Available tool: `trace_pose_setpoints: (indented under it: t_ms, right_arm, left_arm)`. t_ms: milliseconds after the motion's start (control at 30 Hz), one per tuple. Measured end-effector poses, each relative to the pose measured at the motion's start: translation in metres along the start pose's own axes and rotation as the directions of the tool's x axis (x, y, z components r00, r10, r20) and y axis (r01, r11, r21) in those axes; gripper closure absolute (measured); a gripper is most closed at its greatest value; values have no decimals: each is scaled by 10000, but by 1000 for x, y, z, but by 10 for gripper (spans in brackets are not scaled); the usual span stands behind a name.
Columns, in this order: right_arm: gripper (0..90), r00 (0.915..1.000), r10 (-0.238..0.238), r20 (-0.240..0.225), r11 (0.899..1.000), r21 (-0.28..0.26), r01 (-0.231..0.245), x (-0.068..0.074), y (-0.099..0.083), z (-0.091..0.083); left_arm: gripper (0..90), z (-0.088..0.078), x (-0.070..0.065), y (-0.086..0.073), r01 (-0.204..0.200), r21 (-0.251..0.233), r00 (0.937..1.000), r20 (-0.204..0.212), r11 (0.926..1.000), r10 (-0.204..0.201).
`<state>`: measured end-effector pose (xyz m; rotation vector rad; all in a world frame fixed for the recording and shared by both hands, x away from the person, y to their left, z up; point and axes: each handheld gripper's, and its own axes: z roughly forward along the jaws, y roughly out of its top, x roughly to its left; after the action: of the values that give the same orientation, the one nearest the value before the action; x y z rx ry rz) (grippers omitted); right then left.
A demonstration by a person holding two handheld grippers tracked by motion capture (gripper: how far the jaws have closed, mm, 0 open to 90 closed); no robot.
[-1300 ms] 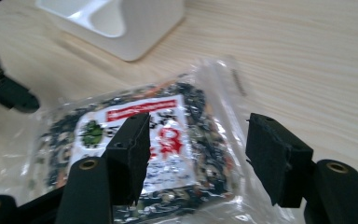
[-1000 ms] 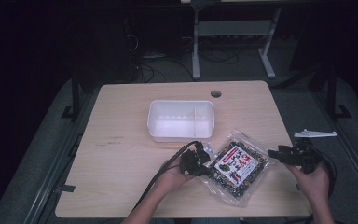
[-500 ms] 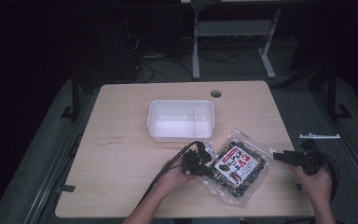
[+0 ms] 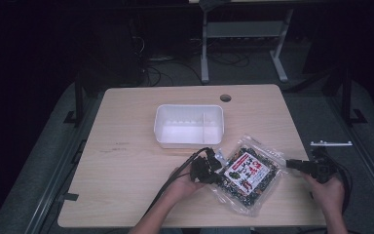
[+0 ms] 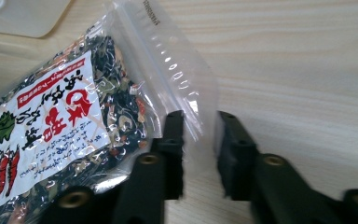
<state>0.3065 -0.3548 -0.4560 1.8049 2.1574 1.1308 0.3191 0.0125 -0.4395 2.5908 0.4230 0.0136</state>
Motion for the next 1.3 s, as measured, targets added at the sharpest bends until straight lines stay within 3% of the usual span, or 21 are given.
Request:
trace_pose_setpoints:
  t_ms: [133, 300, 367, 433, 567, 700, 867, 900, 933, 967, 1033, 1067, 1100, 1167, 1300]
  right_arm:
    - [888, 9997, -215, -146, 9994, -256, 211, 2, 0, -5]
    - [897, 9984, -561, -57, 9978, -367, 559, 8, 3, -12]
    - [897, 9980, -633, -68, 9971, -439, 629, 9, 4, -14]
    - [898, 9965, -834, -93, 9945, -636, 827, 15, 6, -22]
    - [898, 9930, -1177, -99, 9890, -916, 1163, 25, 10, -35]
    - [898, 9890, -1481, 24, 9828, -1115, 1474, 34, 13, -49]
    - [898, 9831, -1827, 80, 9737, -1367, 1820, 44, 16, -64]
    - [899, 9820, -1889, 74, 9716, -1440, 1880, 46, 16, -67]
    - [898, 9808, -1948, 64, 9697, -1494, 1935, 48, 17, -70]
    - [899, 9794, -2017, 59, 9674, -1550, 2002, 50, 18, -72]
    - [899, 9778, -2095, 49, 9649, -1610, 2075, 53, 19, -75]
    - [899, 9736, -2281, 99, 9586, -1728, 2263, 58, 21, -80]
    - [899, 9715, -2370, 99, 9555, -1786, 2349, 60, 22, -83]
    - [898, 9679, -2513, 54, 9488, -1962, 2474, 66, 23, -89]
    - [899, 9592, -2825, -79, 9343, -2291, 2733, 78, 27, -100]
  left_arm:
    - [898, 0, 0, 0, 27, -22, 10000, -7, 10000, -27]
    - [892, 0, 0, 0, 83, -58, 10000, -53, 9999, -83]
    - [850, 0, 1, 0, 163, -95, 9999, 12, 9998, -163]
    - [821, -2, 5, 0, 415, -325, 9990, 185, 9986, -409]
    - [709, -5, 9, 0, 681, -643, 9972, 352, 9956, -659]
    - [507, -7, 14, -1, 1101, -931, 9930, 529, 9896, -1055]
    - [328, -3, 22, -1, 1531, -1069, 9851, 950, 9824, -1431]
    - [312, -1, 26, -1, 1754, -1092, 9796, 1187, 9784, -1624]
    - [304, -1, 26, -1, 1754, -1092, 9796, 1187, 9784, -1624]
    - [294, 2, 29, 0, 1913, -1063, 9740, 1437, 9758, -1753]
    - [269, 3, 31, 0, 1952, -1035, 9724, 1500, 9753, -1788]
    - [268, 4, 33, 1, 2084, -1082, 9665, 1749, 9720, -1878]
    - [262, 4, 33, 1, 2084, -1082, 9665, 1749, 9720, -1878]
    - [260, 5, 37, 3, 2248, -1314, 9578, 2120, 9655, -1941]
    - [260, 7, 38, 7, 2341, -1413, 9498, 2442, 9619, -1953]
